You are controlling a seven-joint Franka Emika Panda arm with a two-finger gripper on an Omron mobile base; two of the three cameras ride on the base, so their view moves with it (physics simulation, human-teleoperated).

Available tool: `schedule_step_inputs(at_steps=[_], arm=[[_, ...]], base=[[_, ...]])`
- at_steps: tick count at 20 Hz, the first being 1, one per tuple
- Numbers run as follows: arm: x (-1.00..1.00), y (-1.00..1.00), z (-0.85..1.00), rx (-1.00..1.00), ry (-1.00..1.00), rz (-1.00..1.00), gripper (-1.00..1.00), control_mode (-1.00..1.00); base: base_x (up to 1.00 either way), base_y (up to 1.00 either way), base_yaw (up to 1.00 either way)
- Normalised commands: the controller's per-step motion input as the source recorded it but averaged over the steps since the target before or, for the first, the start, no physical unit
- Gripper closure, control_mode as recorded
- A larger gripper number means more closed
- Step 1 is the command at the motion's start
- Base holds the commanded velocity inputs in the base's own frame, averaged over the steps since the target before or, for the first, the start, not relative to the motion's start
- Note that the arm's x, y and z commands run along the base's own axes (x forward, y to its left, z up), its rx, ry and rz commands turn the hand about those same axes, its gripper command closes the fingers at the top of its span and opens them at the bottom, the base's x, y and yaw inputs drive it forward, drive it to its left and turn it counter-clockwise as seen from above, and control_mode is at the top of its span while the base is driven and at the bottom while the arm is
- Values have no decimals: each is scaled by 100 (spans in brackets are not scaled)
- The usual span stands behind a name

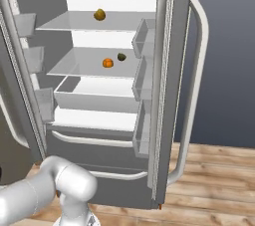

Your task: Place the orange in the correct fridge rack based on whether it is a fruit or vegetable. Finally, close the fridge door.

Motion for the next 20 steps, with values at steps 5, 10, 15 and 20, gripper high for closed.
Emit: schedule_step_inputs(at_steps=[5, 10, 15, 20], arm=[[70, -93, 0, 0, 0, 0, -100, -100], [88, -69, 0, 0, -2, 0, -100, -100], [94, -24, 12, 0, -5, 3, -100, -100], [62, -13, 16, 0, -8, 4, -100, -100]], base=[[0, 0, 0], [0, 0, 0], [0, 0, 0], [0, 0, 0]])
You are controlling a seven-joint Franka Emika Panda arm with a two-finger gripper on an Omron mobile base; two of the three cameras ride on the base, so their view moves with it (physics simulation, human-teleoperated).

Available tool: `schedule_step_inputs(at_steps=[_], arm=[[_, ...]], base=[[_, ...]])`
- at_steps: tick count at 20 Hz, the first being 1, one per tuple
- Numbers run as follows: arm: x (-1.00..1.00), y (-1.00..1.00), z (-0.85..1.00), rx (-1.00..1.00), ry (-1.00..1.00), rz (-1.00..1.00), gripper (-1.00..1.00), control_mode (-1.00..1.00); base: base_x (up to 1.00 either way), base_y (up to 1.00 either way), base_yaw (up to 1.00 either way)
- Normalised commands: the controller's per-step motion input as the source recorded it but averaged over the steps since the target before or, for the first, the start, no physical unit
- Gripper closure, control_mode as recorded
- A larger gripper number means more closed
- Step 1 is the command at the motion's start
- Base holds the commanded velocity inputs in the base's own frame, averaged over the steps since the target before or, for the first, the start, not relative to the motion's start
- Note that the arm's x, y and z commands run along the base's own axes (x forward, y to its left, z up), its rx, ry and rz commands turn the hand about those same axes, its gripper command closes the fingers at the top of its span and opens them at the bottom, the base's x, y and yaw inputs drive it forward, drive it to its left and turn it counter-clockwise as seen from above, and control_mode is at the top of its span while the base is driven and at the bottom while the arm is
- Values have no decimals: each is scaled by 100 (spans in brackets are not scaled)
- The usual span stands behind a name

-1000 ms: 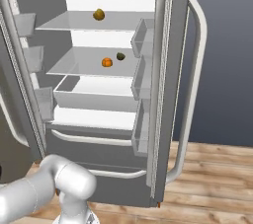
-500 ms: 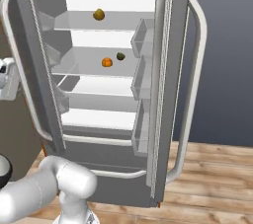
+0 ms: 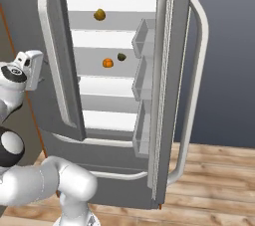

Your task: Place the orange in the correct fridge rack based on whether it is a fruit or vegetable. Finally, close the fridge door.

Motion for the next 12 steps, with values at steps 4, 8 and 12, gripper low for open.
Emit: schedule_step_inputs(at_steps=[4, 8, 12], arm=[[33, -15, 18, 0, -10, 3, -100, -100], [52, -16, 3, 0, -4, 3, -100, -100], [73, -20, 0, 0, 0, 2, -100, -100]], base=[[0, 0, 0], [0, 0, 0], [0, 0, 0]])
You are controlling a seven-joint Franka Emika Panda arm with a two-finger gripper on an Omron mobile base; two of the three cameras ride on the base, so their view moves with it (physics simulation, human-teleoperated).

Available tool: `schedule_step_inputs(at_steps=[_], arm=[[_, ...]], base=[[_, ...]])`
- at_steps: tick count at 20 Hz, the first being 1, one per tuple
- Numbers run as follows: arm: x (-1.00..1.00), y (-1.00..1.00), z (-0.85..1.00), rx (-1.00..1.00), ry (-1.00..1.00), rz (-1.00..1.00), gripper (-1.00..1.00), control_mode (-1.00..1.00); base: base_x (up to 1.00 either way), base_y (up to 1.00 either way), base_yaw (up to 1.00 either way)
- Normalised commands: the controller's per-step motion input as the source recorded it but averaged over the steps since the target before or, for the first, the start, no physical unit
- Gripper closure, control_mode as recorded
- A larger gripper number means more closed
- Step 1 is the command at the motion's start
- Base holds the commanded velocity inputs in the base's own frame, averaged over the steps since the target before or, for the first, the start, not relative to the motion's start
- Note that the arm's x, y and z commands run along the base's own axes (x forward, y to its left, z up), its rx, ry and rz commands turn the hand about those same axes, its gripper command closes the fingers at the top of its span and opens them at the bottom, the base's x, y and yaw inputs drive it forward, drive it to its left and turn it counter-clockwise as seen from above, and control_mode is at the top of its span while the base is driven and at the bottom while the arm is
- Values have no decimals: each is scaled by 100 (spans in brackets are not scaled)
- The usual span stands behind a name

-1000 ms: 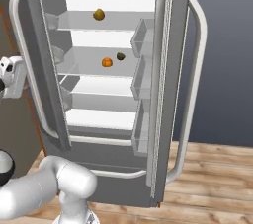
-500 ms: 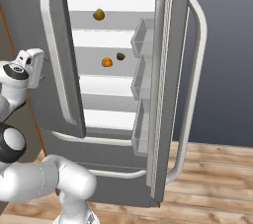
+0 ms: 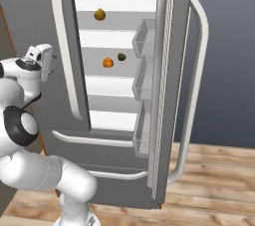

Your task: Place the orange in the correct fridge rack based on whether it is a fruit or vegetable. Finally, close the fridge door.

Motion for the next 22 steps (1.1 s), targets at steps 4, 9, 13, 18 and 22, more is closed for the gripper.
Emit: schedule_step_inputs(at_steps=[4, 9, 13, 18, 22], arm=[[81, -18, 0, 0, 0, 1, -100, -100], [51, -7, -5, 0, 0, 0, -100, -100], [-87, -13, 0, 1, -12, 0, -100, -100], [-100, -11, 7, 7, -17, 0, -100, -100], [-97, -49, 17, 1, -20, 0, -100, -100]], base=[[0, 0, 0], [0, 0, 0], [0, 0, 0], [0, 0, 0], [0, 0, 0]])
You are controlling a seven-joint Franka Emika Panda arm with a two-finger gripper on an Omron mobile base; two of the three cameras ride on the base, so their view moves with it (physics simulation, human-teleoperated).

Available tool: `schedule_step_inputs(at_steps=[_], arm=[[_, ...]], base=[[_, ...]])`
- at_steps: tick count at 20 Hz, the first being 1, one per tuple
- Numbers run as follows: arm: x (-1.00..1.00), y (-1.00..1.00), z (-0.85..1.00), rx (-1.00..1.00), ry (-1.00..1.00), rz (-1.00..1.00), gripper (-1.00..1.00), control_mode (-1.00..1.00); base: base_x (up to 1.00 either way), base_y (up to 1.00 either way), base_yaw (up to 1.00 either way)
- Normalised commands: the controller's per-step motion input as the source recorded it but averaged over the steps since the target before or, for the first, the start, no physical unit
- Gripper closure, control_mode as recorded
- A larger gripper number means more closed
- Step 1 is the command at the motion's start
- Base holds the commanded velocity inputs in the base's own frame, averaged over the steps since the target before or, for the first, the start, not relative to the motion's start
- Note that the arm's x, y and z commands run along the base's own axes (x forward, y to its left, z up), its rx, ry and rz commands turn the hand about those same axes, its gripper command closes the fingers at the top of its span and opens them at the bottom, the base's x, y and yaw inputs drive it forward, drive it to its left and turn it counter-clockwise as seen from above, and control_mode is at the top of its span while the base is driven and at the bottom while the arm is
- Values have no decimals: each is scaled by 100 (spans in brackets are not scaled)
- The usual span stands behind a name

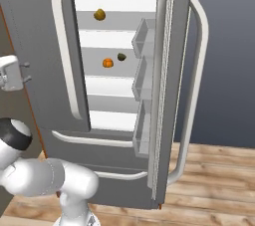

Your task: Place the orange in the correct fridge rack based on whether it is a fruit or vegetable. Finally, close the fridge door.

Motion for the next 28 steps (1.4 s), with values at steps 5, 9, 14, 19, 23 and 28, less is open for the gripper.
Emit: schedule_step_inputs(at_steps=[5, 9, 14, 19, 23, 28], arm=[[-77, -90, 7, 1, -14, 0, -100, -100], [-44, -100, 0, 6, -15, 0, -100, -100], [-7, -100, -6, 19, -3, 10, -100, -100], [-23, -100, 4, 43, -6, 1, -100, -100], [-8, -94, 24, 52, -4, -1, -100, -100], [0, -96, 39, 48, -6, 0, -100, -100]], base=[[0, 0, 0], [0, 0, 0], [0, 0, 0], [0, 0, 0], [0, 0, 0], [0, 0, 0]])
